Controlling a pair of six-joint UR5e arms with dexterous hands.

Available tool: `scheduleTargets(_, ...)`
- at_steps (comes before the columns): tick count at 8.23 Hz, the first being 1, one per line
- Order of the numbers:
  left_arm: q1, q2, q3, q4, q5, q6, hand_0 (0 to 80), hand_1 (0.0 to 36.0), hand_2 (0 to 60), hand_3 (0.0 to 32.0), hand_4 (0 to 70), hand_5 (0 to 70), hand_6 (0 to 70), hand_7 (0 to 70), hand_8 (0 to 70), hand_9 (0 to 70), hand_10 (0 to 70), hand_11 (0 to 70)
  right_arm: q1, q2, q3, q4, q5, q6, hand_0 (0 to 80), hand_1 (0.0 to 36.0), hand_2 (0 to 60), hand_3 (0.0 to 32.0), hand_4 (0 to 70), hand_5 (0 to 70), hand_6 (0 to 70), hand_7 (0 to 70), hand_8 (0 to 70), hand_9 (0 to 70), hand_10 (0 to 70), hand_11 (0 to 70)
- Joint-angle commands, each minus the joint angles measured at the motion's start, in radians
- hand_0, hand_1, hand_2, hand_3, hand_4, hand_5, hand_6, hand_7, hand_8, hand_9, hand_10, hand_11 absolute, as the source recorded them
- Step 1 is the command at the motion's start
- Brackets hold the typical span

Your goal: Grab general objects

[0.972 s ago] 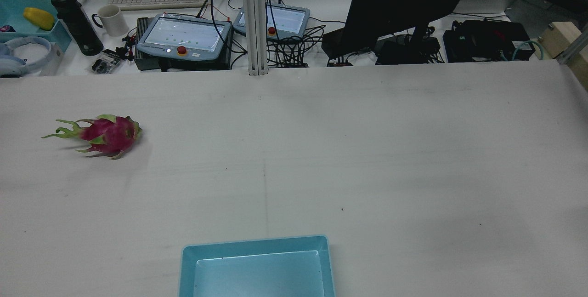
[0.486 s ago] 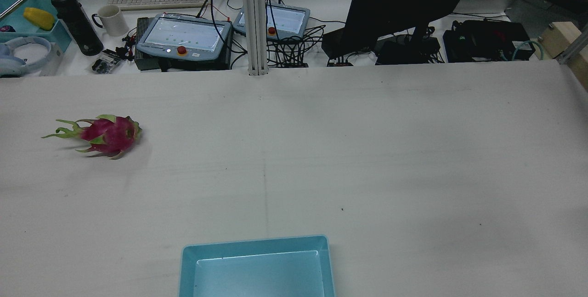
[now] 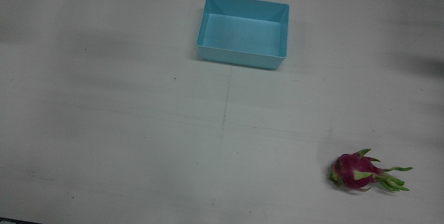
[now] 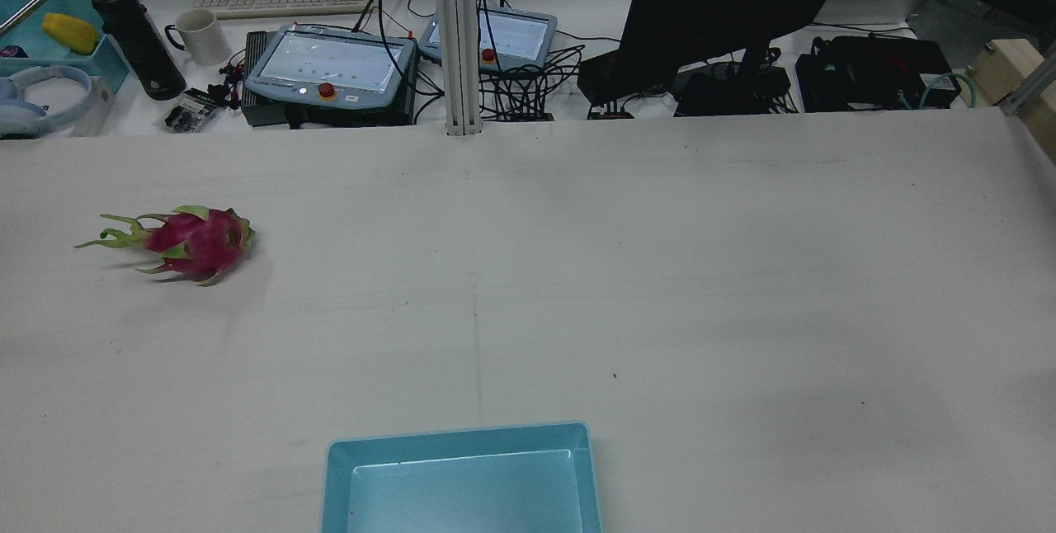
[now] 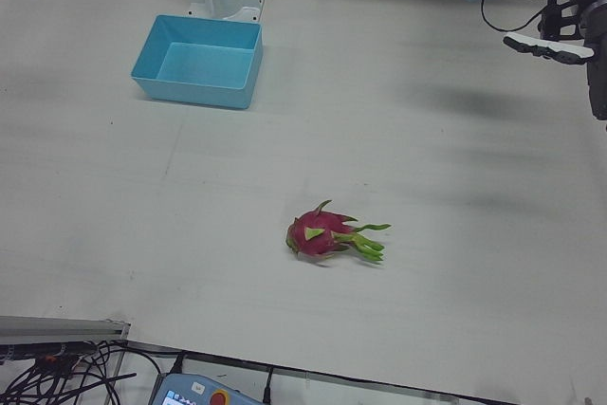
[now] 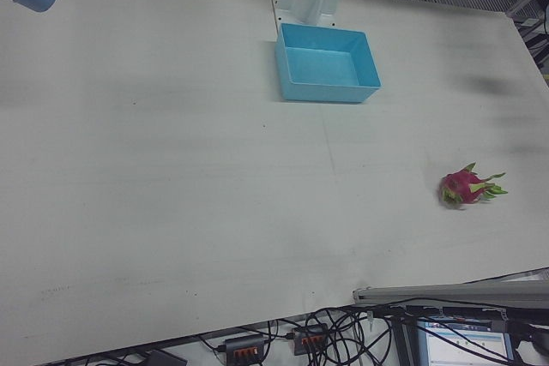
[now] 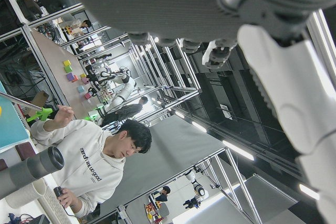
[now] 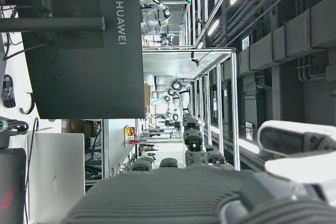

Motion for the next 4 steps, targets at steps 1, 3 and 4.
scheduleTargets(1,0.001,0.016,-0.024,-0.001,0.001,0.001,50.5,16.1,2.9,0.0,3.2,7.8,0.0,4.8,0.0,0.0,0.1,2.2,0.0,0.0,0.0,0.0,0.0,0.0,0.0,0.0,0.0,0.0,0.0,0.0,0.0,0.0,0.0,0.0,0.0,0.0)
scheduleTargets(3,0.001,0.017,-0.023,-0.003,0.001,0.001,50.4,16.1,3.1,0.0,3.2,7.7,0.0,4.9,0.0,0.0,0.1,2.2,0.0,0.0,0.0,0.0,0.0,0.0,0.0,0.0,0.0,0.0,0.0,0.0,0.0,0.0,0.0,0.0,0.0,0.0)
scheduleTargets(4,0.001,0.016,-0.024,-0.003,0.001,0.001,50.4,16.0,3.0,0.0,3.4,8.2,0.0,5.2,0.0,0.0,0.1,2.3,0.0,0.0,0.0,0.0,0.0,0.0,0.0,0.0,0.0,0.0,0.0,0.0,0.0,0.0,0.0,0.0,0.0,0.0)
